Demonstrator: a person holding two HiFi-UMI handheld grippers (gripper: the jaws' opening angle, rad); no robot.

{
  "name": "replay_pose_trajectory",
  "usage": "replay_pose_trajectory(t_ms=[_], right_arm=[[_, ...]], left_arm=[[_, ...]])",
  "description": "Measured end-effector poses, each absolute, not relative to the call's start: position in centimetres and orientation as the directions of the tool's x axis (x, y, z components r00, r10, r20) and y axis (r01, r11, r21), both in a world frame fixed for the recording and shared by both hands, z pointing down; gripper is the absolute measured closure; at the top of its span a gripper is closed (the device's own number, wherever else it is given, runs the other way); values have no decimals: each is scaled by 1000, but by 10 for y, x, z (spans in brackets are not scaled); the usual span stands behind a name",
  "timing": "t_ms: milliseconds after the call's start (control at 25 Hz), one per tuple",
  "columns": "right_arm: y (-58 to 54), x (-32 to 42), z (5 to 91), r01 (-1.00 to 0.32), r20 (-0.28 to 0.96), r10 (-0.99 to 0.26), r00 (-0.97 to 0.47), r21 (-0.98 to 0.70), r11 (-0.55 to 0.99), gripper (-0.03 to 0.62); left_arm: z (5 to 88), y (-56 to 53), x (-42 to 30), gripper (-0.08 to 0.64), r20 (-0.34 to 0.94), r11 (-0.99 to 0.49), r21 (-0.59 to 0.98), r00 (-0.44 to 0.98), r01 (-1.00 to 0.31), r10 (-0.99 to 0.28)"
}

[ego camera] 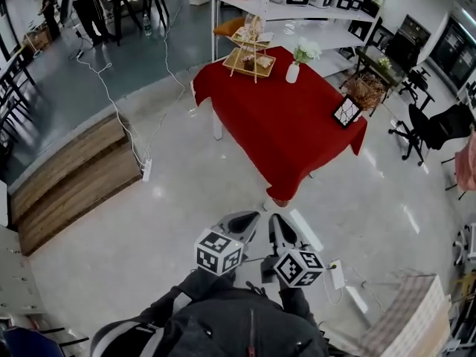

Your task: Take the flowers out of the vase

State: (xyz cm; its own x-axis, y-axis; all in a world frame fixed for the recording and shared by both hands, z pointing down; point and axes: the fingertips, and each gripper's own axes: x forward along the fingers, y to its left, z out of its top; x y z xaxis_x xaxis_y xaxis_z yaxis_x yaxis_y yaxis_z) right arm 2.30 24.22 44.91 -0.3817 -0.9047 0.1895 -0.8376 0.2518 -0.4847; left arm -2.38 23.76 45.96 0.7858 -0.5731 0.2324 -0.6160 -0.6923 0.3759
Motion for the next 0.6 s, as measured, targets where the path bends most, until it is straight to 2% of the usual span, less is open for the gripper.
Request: replay_pose_trajectory(t_ms=[280, 600], right_arm=[[202, 23, 447, -843, 176, -915, -362, -481, 241, 580], [180, 36, 447, -869, 134, -958, -254, -466, 165, 580]], left_arm=[[458, 195, -23, 551, 226, -712, 364, 799, -600, -557], [466, 173, -29, 551, 235, -725, 356, 807, -590, -542]])
